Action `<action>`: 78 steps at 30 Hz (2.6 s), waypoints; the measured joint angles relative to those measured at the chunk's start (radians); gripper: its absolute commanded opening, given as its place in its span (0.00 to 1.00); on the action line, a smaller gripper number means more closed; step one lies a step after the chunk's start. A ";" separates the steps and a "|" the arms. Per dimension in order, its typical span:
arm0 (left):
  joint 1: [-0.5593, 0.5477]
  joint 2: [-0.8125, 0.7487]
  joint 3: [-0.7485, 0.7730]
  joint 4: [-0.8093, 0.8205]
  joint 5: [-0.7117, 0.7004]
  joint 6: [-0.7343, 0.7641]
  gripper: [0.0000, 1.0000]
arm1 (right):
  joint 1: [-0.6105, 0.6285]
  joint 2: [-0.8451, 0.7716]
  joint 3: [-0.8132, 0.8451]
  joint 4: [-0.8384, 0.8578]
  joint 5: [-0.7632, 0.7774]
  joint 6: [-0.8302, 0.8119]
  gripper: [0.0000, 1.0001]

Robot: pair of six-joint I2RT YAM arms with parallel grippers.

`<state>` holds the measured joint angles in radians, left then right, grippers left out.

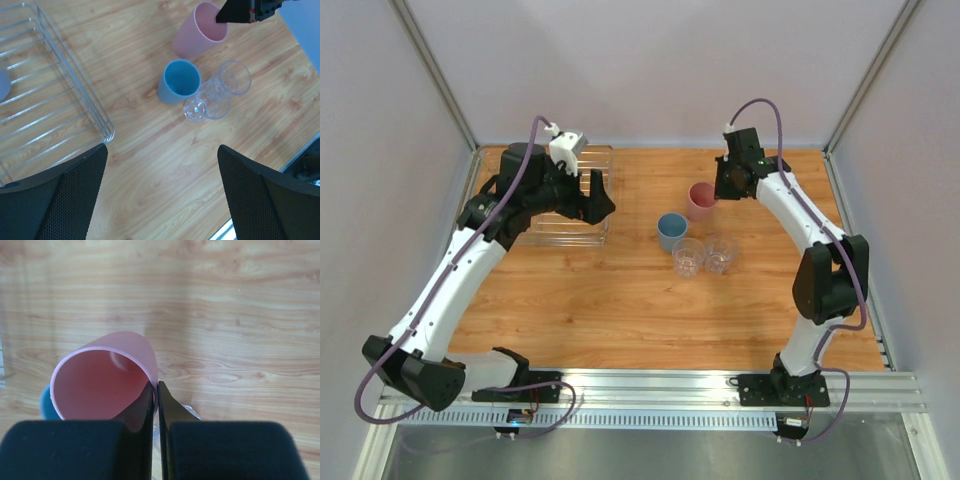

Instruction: Load the cups into the dish rack

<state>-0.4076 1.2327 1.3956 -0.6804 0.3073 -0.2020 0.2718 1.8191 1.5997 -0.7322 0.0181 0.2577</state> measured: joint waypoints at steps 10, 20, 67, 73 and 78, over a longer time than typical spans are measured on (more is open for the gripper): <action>-0.153 0.193 0.340 0.033 -0.130 0.033 0.96 | 0.066 -0.282 0.070 0.070 -0.022 0.089 0.01; -0.149 0.118 0.193 0.116 0.061 0.356 1.00 | 0.078 -0.345 0.096 0.144 -0.294 0.243 0.01; -0.079 0.111 0.006 0.499 0.446 0.612 0.39 | 0.063 -0.335 0.093 0.122 -0.761 0.451 0.59; -0.053 0.110 -0.032 0.506 0.442 0.603 0.39 | 0.018 -0.308 0.326 -0.122 -0.672 0.362 0.70; -0.046 0.110 -0.092 0.504 0.437 0.600 0.39 | 0.014 -0.327 0.402 -0.156 -0.663 0.343 0.68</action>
<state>-0.4538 1.3426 1.3033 -0.1768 0.7444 0.3981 0.2855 1.4921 2.0022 -0.8883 -0.6449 0.6006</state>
